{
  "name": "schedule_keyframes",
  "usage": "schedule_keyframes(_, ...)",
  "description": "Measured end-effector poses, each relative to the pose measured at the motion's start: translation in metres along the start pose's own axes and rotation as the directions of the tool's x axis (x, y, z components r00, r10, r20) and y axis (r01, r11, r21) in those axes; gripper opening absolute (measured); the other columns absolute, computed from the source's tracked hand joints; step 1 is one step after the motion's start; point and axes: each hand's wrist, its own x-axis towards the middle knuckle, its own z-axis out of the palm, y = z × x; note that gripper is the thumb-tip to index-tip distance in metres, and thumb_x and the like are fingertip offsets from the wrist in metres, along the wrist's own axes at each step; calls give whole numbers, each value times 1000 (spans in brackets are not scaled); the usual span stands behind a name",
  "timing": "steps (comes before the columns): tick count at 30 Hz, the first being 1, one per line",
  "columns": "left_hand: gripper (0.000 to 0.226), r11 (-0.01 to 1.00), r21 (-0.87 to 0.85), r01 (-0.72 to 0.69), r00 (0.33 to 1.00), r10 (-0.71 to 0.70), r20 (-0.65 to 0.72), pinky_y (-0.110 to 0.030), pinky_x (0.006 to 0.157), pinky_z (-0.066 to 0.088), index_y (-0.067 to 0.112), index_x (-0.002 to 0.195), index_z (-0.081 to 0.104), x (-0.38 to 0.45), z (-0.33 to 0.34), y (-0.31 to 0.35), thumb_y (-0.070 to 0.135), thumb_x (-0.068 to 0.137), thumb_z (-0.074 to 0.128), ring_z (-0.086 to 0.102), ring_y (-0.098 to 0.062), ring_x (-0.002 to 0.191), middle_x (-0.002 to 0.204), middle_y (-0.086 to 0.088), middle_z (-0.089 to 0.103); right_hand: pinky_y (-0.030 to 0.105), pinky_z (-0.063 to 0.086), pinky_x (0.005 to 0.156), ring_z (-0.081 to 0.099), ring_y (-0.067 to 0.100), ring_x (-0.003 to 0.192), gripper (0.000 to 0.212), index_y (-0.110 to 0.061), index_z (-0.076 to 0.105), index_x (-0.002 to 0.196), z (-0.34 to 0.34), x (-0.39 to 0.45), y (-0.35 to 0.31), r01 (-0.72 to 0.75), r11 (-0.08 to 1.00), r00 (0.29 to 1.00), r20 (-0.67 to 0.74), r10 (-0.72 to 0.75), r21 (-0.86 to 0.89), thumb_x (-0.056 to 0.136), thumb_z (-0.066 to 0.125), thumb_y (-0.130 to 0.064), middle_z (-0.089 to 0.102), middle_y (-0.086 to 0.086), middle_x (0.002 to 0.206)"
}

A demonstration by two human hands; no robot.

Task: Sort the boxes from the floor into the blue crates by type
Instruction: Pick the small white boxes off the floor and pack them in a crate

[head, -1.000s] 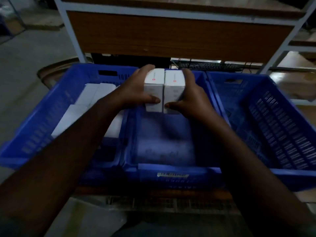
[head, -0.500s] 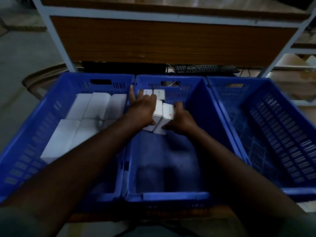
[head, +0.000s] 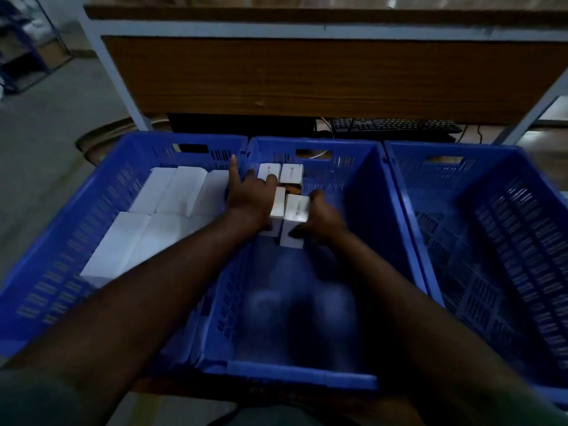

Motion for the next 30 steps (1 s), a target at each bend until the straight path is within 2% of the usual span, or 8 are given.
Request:
schedule_keyframes(2, 96, 999, -27, -29, 999, 28, -23, -71, 115, -3, 12, 131, 43, 3, -4, 4, 59, 58, 84, 45, -31, 133, 120, -9, 66, 25, 53, 64, 62, 24, 95, 83, -10, 29, 140, -18, -1, 4, -55, 997, 998, 27, 54, 49, 80, 86, -11, 56, 5, 110)
schedule_keyframes(6, 97, 985, -154, -81, 997, 83, 4, -68, 114, -4, 19, 133, 41, 21, -14, 20, 65, 58, 82, 53, -26, 125, 125, -5, 63, 43, 59, 70, 62, 35, 99, 88, -12, 27, 135, -50, -3, 9, -94, 993, 996, -13, 93, -78, 73, 89, -13, 52, 12, 112)
schedule_keyframes(8, 93, 970, -213, -120, 993, 120, -13, -66, 115, -3, 22, 132, 41, 35, -20, 28, 62, 59, 82, 54, -26, 125, 127, -4, 63, 47, 56, 84, 62, 42, 106, 83, -9, 26, 140, -59, 1, 12, -83, 983, 995, -70, 72, -164, 79, 82, -11, 54, 20, 122)
schedule_keyframes(13, 103, 953, -281, -113, 993, 114, -11, -63, 117, -1, 24, 143, 34, 72, -23, 43, 56, 59, 85, 45, -26, 135, 138, -6, 56, 48, 43, 105, 51, 49, 128, 67, -2, 13, 157, -69, 23, 11, -71, 954, 982, -187, 16, -290, 104, 51, -17, 33, 34, 149)
schedule_keyframes(17, 104, 936, -332, -116, 993, 102, -60, -58, 119, 4, 28, 149, 30, 86, 2, 52, 52, 63, 84, 40, -24, 139, 146, -3, 48, 48, 43, 103, 52, 51, 125, 77, -1, 4, 159, -70, 32, 17, -59, 950, 987, -160, 10, -305, 101, 53, -13, 22, 36, 153)
schedule_keyframes(20, 96, 951, -301, -70, 997, 61, -39, -53, 121, 11, 24, 146, 35, 93, 15, 58, 48, 67, 84, 41, -28, 138, 146, -8, 48, 50, 44, 100, 55, 50, 120, 70, 0, 13, 157, -62, 37, 26, -18, 963, 987, -159, -26, -269, 101, 52, -13, 29, 33, 149)
schedule_keyframes(24, 74, 940, -340, 15, 1000, -9, 20, -47, 110, 32, 22, 121, 44, 108, 25, 64, 44, 63, 86, 49, -30, 129, 137, -7, 55, 48, 41, 103, 50, 48, 124, 63, -6, 21, 155, -56, 46, 37, 7, 984, 986, -162, -36, -178, 101, 52, -16, 32, 28, 148)
schedule_keyframes(30, 88, 921, -390, -6, 1000, -5, -28, -46, 109, 40, 14, 145, 38, 115, 42, 66, 38, 74, 85, 45, -36, 131, 149, -13, 38, 42, 45, 98, 56, 40, 122, 47, -3, 36, 145, -50, 64, 38, -113, 993, 959, -258, 118, 36, 101, 50, -9, 55, 24, 134)
